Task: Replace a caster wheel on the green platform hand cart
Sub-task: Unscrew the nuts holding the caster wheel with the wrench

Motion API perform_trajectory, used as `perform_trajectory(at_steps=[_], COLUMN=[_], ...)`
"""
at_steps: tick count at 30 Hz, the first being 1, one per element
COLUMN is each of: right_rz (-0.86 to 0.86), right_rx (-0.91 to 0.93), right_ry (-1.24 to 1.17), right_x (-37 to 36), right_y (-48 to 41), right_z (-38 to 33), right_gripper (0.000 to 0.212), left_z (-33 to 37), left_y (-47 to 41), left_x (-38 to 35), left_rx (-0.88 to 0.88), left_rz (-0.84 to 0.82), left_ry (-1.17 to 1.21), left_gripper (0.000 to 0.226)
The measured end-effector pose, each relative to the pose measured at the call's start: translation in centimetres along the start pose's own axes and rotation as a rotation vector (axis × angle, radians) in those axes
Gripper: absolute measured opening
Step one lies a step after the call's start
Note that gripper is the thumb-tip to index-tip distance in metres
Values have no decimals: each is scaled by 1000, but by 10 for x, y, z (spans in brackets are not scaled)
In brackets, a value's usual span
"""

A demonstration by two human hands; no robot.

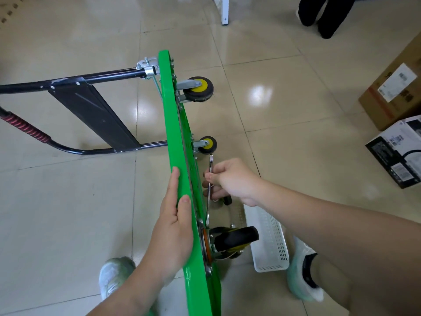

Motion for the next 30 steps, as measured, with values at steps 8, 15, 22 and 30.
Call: perform_trajectory(at_steps=[8,15,22,30], right_rz=[-61,-103,-16,66], right_rx=[-85,-132,25,214], right_ry=[-13,49,51,11], right_x=[-10,-25,-28,-27], right_y=[-15,-24,-3,36], right_z=[0,0,-4,4], right_gripper=[13,20,14,23], left_z=[-2,-5,-7,-9], left_y=[1,-1,-7,-8], left_x=[0,2,2,4], left_rx=[9,8,-23,-12], left_rz=[-19,-34,-35,-8], left_ry=[4,11,15,21], left_gripper=[57,57,56,56])
Point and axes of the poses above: each hand's wrist, its own y-axis away from the middle knuckle, its own x-axis out of the back of the hand, z = x × y, the point moved 1 cm from there along -y, towards the middle knuckle, and after that the axes turned 1 degree about -y, right-handed, at the moved point
